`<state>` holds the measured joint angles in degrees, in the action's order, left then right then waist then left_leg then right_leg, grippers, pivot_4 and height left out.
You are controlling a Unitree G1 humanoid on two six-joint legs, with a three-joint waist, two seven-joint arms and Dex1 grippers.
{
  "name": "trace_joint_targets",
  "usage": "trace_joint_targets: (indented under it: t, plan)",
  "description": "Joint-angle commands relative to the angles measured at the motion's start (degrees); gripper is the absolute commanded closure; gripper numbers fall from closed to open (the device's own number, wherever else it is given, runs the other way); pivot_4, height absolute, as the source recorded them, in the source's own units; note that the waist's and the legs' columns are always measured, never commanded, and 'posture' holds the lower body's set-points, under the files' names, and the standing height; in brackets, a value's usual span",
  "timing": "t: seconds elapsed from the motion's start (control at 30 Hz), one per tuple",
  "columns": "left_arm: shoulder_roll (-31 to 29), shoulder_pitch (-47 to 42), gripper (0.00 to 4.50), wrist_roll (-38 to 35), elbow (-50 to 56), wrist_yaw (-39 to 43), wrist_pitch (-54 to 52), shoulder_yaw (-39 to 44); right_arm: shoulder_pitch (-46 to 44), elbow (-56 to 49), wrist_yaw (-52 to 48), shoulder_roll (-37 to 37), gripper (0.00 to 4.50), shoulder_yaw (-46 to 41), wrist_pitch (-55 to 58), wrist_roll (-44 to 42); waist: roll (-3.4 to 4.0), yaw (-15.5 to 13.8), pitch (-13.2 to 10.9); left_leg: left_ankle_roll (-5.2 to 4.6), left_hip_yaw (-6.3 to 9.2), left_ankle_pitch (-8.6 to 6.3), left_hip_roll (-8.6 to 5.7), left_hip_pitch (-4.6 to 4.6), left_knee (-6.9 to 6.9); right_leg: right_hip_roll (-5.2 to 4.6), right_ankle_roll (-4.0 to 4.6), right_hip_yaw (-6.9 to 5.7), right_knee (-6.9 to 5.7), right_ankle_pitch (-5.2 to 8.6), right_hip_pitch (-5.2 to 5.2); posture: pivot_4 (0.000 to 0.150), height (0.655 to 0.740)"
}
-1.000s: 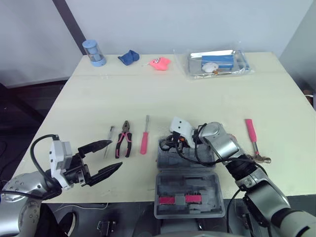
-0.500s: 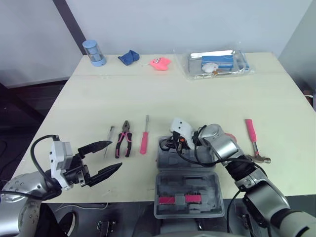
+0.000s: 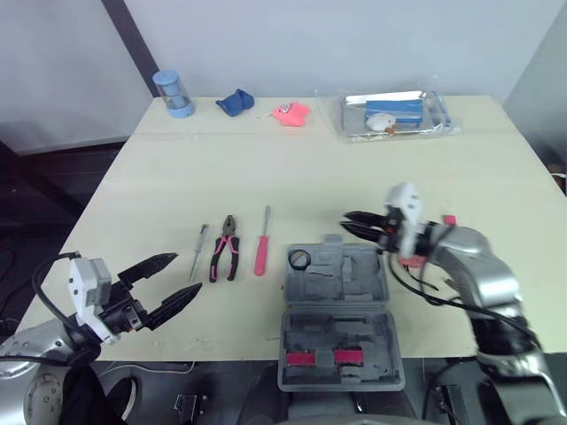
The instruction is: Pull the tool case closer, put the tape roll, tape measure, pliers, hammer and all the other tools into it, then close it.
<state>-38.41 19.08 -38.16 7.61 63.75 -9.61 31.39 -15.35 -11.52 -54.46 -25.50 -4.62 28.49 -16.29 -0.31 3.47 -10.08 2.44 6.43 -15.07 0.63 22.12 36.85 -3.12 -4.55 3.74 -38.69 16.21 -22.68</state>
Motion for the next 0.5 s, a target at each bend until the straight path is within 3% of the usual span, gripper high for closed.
trace_joint_targets:
  t: [0.03,0.27,0.37,0.5]
  plan:
    - [0.5,1.2,0.0,0.3,-1.5,-1.0,1.4,3.0,7.4,-3.3,0.3,-3.6,3.57,-9.9,-4.1,-4.3,-0.01,-0.1,0.0,0.0,-0.02,0.0,0.0,-0.01,0.0,0.0,0.0,0.02,-0.05,0.0,0.0,0.15,0.74]
    - [1.7,3.2,0.0,2.2,-7.3,-1.6,3.7,4.5,25.8,-1.1,-0.8,-7.1,3.57,-26.3,-10.9,-8.6,-0.11,-0.7,0.0,-0.01,-0.2,-0.01,0.02,-0.08,-0.01,0.0,-0.01,0.13,0.03,0.01,0.09,0.15,0.74]
    - [1.7,4.1,0.0,3.0,-10.1,-1.1,4.6,4.9,31.5,1.5,-1.4,-6.8,2.73,-31.0,-14.0,-10.1,-0.13,-0.8,0.0,-0.01,-0.25,-0.01,0.07,-0.28,-0.01,0.04,-0.02,0.17,0.02,0.02,0.27,0.15,0.74]
    - [1.4,4.9,0.0,3.6,-13.4,-0.4,5.7,5.3,37.8,8.2,-2.4,-6.6,0.99,-35.1,-19.5,-10.1,-0.22,-1.0,0.1,-0.02,-0.28,-0.01,0.07,-0.31,-0.02,0.03,-0.03,0.18,0.15,0.02,0.36,0.15,0.74]
